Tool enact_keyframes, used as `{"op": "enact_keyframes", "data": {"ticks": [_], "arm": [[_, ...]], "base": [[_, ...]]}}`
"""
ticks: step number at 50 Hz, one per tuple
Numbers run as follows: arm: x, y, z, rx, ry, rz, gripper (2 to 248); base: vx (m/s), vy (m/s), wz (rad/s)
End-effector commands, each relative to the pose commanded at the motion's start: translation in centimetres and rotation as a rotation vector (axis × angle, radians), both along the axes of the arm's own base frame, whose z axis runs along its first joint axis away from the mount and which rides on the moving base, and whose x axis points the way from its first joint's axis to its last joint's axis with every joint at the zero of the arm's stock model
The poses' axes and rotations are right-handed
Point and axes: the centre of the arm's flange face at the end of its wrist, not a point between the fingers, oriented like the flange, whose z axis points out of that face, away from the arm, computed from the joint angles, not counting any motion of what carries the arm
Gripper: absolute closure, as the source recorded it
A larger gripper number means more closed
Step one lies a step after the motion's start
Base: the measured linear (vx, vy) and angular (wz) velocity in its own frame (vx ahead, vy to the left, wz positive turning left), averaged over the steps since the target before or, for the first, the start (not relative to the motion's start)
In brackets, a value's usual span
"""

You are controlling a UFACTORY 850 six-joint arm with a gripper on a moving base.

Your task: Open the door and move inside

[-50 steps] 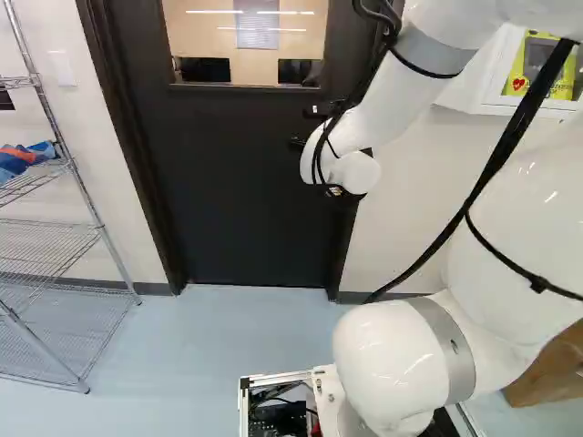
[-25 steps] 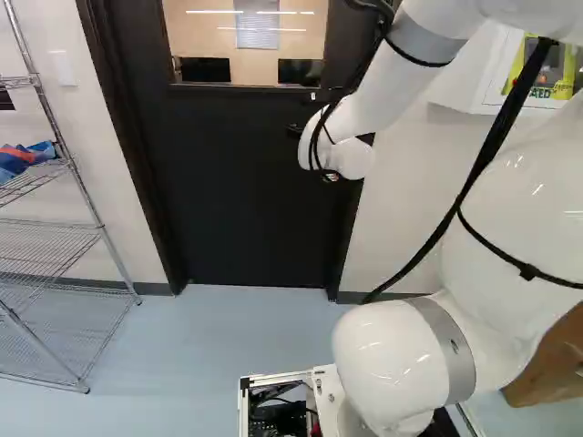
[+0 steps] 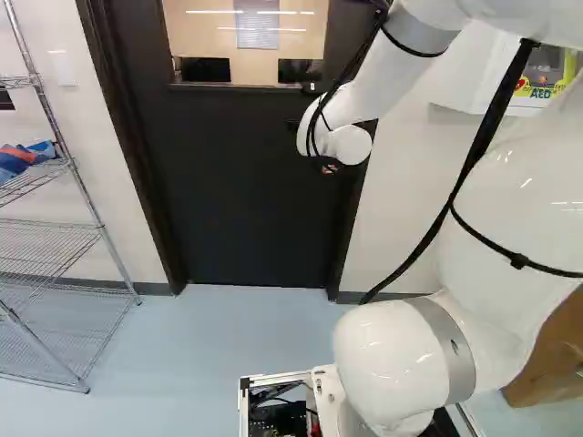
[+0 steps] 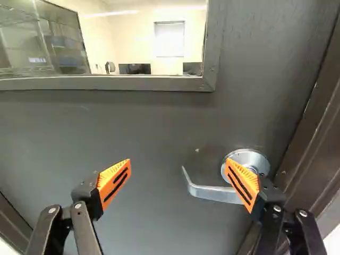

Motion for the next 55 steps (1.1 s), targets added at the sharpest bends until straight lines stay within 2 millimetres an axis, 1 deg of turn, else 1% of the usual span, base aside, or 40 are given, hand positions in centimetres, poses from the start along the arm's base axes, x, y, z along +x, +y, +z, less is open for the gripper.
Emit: {"op": "enact_keyframes", "data": {"ticks": [9, 24, 55], "arm": [[0.6, -0.1, 0.0, 0.002, 0.009, -0.005, 3], [2.1, -0.4, -1.4, 0.002, 0.038, -0.010, 3], [2.5, -0.4, -4.7, 0.002, 0.105, -0.010, 3]], "base": [[0.000, 0.000, 0.000], [0.000, 0.000, 0.000], [0.000, 0.000, 0.000]]}}
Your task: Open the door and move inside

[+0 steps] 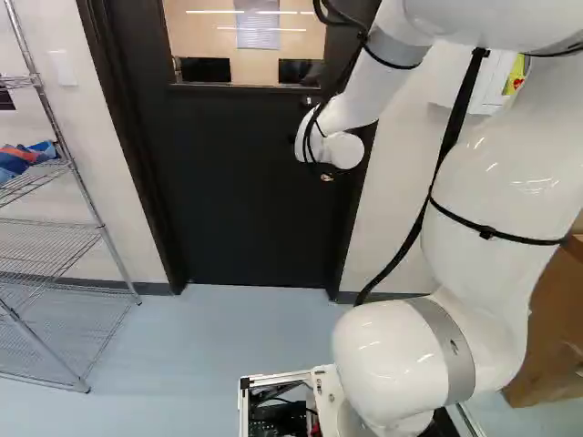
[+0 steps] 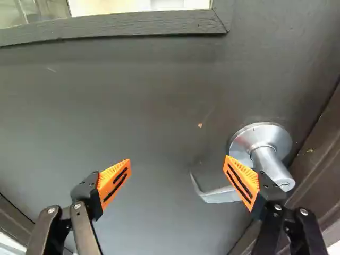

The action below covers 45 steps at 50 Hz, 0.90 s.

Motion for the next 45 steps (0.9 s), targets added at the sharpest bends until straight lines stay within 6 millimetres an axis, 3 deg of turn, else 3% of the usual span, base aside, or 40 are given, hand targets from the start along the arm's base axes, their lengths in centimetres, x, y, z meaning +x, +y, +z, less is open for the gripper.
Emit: {"op": "enact_keyframes", "data": {"ticks": [45], "arm": [[0.4, 0.0, -4.2, 0.003, 0.085, -0.005, 3]], "base": [[0.000, 0.000, 0.000]]}}
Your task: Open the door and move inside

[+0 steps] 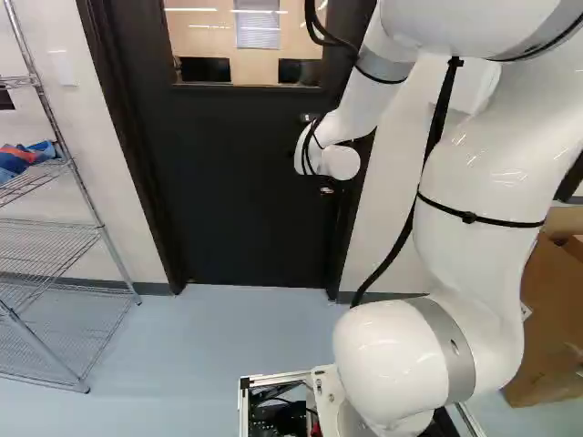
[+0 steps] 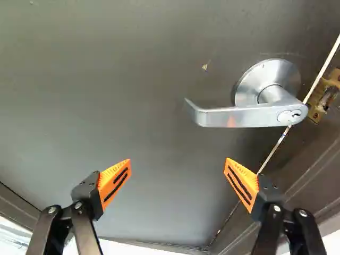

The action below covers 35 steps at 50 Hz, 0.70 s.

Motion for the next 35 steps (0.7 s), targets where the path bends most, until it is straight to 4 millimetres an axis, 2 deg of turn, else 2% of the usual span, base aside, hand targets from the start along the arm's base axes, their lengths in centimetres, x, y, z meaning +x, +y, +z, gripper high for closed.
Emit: {"op": "enact_keyframes", "data": {"ticks": [13, 35], "arm": [[0.8, -0.5, -0.1, 0.044, -0.001, -0.075, 3], [4.4, -1.7, -0.5, 0.161, -0.018, -0.264, 3]], "base": [[0.000, 0.000, 0.000], [0.000, 0.000, 0.000]]}}
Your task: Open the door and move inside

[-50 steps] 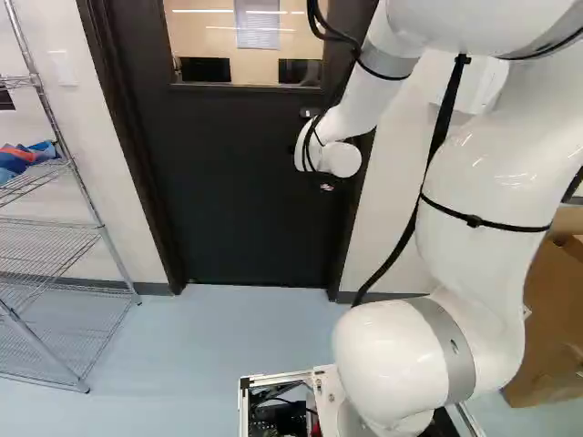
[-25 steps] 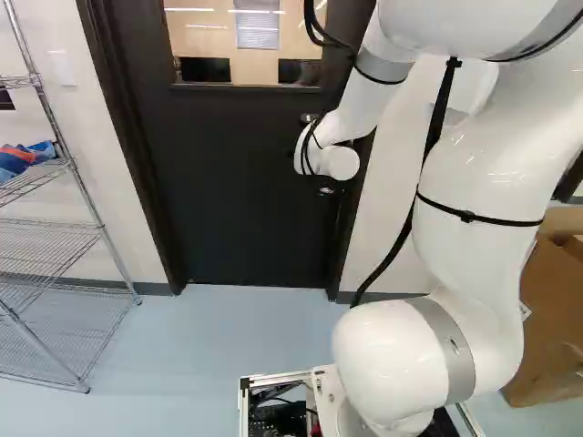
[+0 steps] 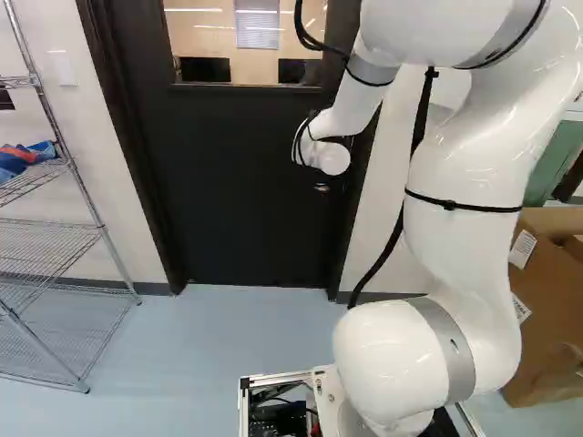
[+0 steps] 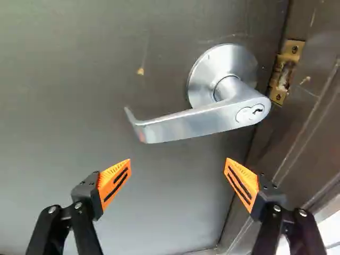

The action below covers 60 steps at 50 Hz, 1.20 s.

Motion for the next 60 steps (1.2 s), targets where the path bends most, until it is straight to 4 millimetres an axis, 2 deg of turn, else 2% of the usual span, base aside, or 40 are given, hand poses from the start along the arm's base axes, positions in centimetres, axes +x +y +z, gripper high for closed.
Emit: {"op": "enact_keyframes", "data": {"ticks": [12, 60], "arm": [[2.3, -0.2, -0.3, 0.045, -0.016, -0.072, 3], [11.7, 0.8, -1.5, 0.068, -0.074, -0.084, 3]], "base": [[0.000, 0.000, 0.000], [0.000, 0.000, 0.000]]}}
